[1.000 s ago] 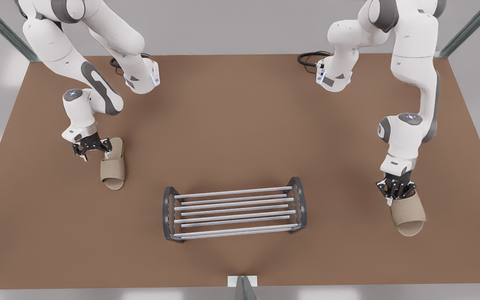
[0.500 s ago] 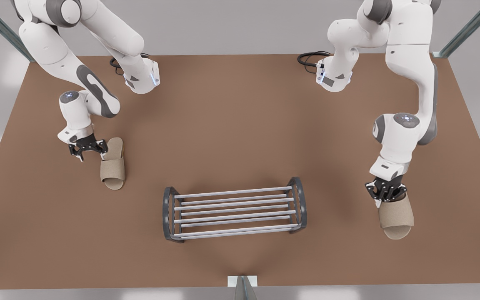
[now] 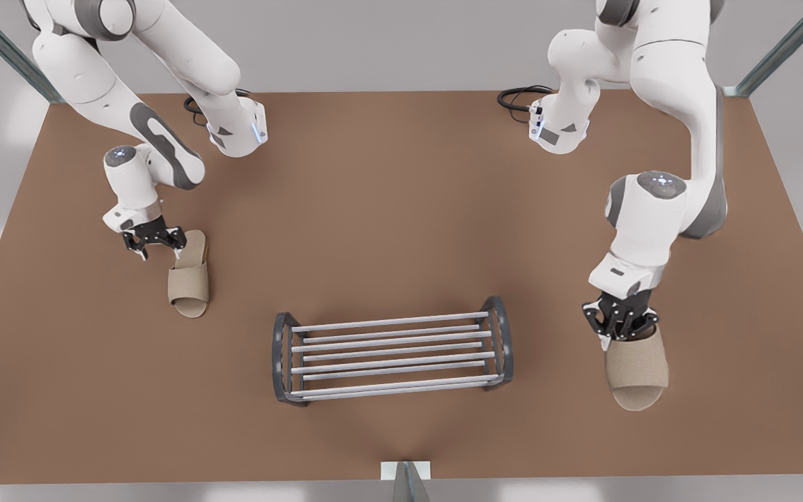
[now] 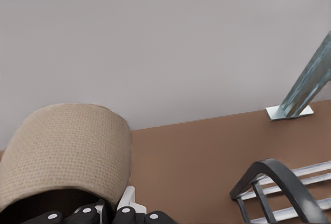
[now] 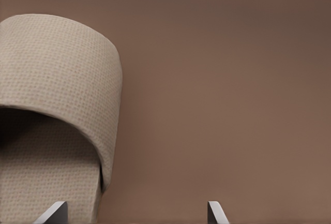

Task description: Place the right shoe on the shoe rack with the right arm, and place the left shoe on the shoe rack with the left arm

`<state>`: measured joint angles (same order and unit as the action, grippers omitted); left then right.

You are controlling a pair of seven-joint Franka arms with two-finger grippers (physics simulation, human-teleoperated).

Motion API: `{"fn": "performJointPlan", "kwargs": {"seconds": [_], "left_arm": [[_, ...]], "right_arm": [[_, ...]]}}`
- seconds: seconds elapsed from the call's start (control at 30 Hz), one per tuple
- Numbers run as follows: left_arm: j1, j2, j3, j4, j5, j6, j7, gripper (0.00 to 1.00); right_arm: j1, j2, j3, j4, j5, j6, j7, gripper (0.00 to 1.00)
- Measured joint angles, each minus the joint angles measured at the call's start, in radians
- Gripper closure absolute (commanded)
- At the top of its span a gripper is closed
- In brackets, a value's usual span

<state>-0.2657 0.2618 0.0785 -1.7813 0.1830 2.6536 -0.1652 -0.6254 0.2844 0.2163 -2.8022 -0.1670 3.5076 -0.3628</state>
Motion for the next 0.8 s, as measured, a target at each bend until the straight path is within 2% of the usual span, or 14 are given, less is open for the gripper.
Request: {"fn": "performJointPlan", "kwargs": {"seconds": [0.17, 0.43, 0.6, 0.8], "left_arm": [[-0.086, 0.008, 0.001, 0.039, 0.072, -0.060, -0.037, 0.79], [-0.252, 0.086, 0.002, 0.242, 0.159, -0.227, -0.151, 0.79], [-0.331, 0.106, 0.003, 0.303, 0.187, -0.337, -0.246, 0.79], [-0.400, 0.251, 0.011, 0.441, 0.199, -0.414, -0.378, 0.79]], "right_arm": [[0.011, 0.011, 0.029, 0.005, 0.000, 0.000, 0.035, 0.00], [0.014, 0.017, 0.037, 0.011, 0.000, 0.000, 0.076, 0.00], [0.015, 0.013, 0.077, 0.006, 0.000, 0.000, 0.104, 0.00], [0.018, 0.019, 0.080, 0.014, 0.000, 0.000, 0.129, 0.00]]}}
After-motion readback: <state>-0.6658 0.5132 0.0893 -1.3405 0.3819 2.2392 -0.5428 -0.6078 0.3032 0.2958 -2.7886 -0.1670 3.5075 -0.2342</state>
